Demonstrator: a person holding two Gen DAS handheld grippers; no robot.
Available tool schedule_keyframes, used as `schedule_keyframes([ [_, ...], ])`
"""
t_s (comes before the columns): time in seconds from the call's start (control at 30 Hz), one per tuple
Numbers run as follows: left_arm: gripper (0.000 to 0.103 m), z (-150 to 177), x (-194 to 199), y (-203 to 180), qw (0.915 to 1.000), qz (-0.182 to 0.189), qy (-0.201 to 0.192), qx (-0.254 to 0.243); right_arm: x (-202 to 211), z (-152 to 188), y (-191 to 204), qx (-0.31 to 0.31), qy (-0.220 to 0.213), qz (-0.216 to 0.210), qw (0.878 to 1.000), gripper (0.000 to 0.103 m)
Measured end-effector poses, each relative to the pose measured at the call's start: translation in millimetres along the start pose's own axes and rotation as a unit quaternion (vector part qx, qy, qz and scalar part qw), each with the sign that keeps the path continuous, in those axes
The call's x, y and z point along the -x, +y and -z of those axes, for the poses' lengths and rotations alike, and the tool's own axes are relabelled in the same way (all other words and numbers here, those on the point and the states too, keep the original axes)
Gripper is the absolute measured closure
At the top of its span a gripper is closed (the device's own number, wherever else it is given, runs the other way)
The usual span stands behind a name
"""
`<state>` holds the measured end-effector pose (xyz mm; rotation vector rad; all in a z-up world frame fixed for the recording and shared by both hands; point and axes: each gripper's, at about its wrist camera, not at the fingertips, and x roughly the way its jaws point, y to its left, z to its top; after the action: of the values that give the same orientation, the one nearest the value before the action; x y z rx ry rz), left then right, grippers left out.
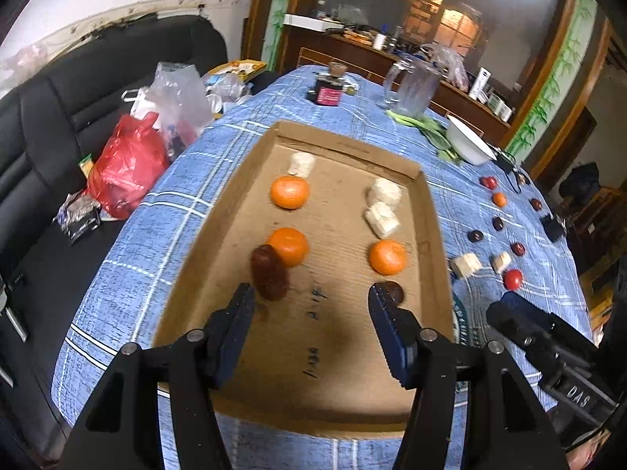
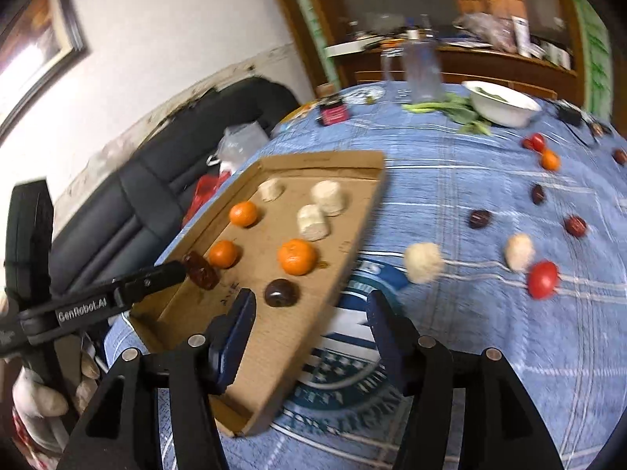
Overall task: Organize fruits
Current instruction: 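Lift both open grippers out of the box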
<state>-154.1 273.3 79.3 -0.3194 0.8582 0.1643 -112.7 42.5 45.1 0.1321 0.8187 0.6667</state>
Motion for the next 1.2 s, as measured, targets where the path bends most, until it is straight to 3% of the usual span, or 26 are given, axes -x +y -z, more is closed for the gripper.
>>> schedule_keyframes([
  [0.17,0.044,5.4,6.6,-27.2,0.9993,-0.012,-0.01,-0.034,16.9,8.6,-18.0,-0.026,-0.011,0.018,0.999,0.037],
  [0.47,0.041,16.8,24.5,-74.8,0.9892,-0.076,-0.058,-0.111,35.4,21.9,-39.2,-0.044,-0.021,0.035,0.998,0.036],
  [1.2,0.04,21.0,3.5,-117.2,0.9789,-0.103,-0.064,-0.164,26.5,26.9,-76.6,-0.086,-0.01,0.033,0.996,0.035],
])
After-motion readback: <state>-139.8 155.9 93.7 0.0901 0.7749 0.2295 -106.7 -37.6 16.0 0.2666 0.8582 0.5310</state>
